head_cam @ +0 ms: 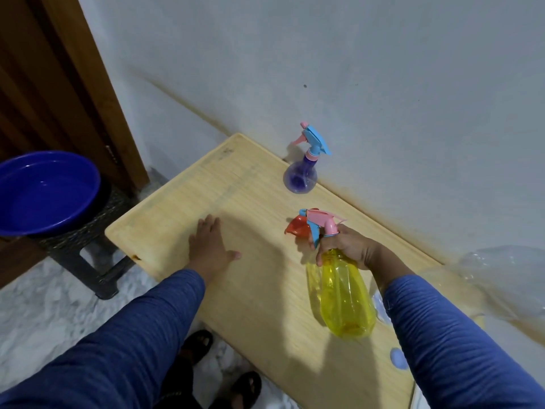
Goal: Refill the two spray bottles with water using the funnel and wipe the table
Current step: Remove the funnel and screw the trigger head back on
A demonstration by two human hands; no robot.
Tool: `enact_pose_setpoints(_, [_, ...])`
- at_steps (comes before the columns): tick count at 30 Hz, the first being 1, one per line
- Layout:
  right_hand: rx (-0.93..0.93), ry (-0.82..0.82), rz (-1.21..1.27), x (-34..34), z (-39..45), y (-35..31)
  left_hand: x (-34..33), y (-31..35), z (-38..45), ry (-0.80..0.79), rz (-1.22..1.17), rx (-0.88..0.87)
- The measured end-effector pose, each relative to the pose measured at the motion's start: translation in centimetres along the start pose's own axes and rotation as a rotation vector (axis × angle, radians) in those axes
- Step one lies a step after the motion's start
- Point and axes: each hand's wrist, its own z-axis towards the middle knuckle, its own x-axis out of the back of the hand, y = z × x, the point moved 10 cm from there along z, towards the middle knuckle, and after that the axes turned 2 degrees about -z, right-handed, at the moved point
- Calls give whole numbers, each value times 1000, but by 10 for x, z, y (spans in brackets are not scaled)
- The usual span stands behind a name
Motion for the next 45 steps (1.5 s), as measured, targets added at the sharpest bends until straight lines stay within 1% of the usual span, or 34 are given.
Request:
enact_pose_setpoints(6, [35,-14,-7,-1,-1,4,0,1,1,2,1,-3])
enact_pose_setpoints(11, [117,-2,50,-2,-2,-3,0,1,0,-7,-3,-11])
enact_pose_setpoints(14, [199,43,89,-1,-10,-16,-1,9,-6,-32,-57,-45])
enact_pose_setpoints(15, [229,71,110,0,-13,-22,-2,18,-11,-34,-114,-89])
enact_pose_setpoints(17, [291,144,159,6,-19,-32,-3,46,-27,-64,-311,-223])
enact_pose_setpoints(19, [338,203,202,10,-22,-39,-2,84,-49,-163,-459,-392])
enact_pose_setpoints(21, [367,278,197,16,-26,-46,-1,119,-68,-243,-482,-551])
enact_pose_setpoints(23, [370,330,198,21,-32,-51,-1,143,-75,-287,-482,-638])
enact_pose_setpoints(25, [398,372,165,25,-38,-59,-3,154,-75,-318,-539,-650])
enact_pose_setpoints(27, [438,450,156,30,-46,-66,-1,159,-72,-320,-635,-653])
enact_pose_setpoints(31, [496,713,124,44,-69,-70,13,167,-68,-275,-709,-662])
enact_pose_setpoints(34, [488,914,47,46,-86,-62,18,175,-58,-252,-813,-609])
enact_pose_setpoints(37, [494,990,32,43,-93,-47,29,192,-53,-213,-841,-633])
enact_pose_setpoints(40, [483,1031,26,47,-96,-38,40,210,-51,-184,-788,-678])
enact_pose_setpoints(43, [478,1083,39,57,-100,-34,41,227,-47,-194,-761,-696])
enact_pose_setpoints(45, [460,1126,6,67,-104,-33,37,239,-45,-207,-723,-720])
